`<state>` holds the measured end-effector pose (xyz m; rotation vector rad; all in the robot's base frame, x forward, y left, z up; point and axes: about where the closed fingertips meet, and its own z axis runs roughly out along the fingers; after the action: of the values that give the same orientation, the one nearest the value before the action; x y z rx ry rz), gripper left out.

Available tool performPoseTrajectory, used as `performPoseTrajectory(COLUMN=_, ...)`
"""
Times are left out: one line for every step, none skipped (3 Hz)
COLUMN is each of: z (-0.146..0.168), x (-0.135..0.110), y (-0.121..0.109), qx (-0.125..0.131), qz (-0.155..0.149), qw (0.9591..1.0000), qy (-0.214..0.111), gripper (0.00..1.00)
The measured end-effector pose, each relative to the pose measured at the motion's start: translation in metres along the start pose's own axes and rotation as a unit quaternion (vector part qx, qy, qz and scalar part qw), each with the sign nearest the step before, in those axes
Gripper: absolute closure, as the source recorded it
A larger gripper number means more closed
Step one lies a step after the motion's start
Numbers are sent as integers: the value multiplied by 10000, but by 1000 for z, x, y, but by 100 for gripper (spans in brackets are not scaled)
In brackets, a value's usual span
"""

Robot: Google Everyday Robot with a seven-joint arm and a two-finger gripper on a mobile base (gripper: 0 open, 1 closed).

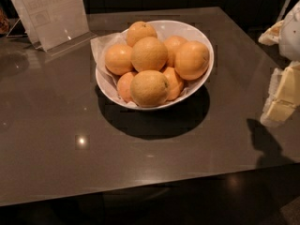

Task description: Pick orange from white bowl

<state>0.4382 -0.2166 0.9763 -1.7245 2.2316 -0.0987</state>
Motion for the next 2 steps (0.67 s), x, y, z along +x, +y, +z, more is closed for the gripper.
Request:
performPoseTrajectory(z=0, x=0, y=0, qx=1, qz=0, qw=10000, qy=-1, gripper=0)
performPoseTrajectory(z=-1, x=-6, y=-2, qx=62, qz=54, qw=9999, qy=-117, gripper=0)
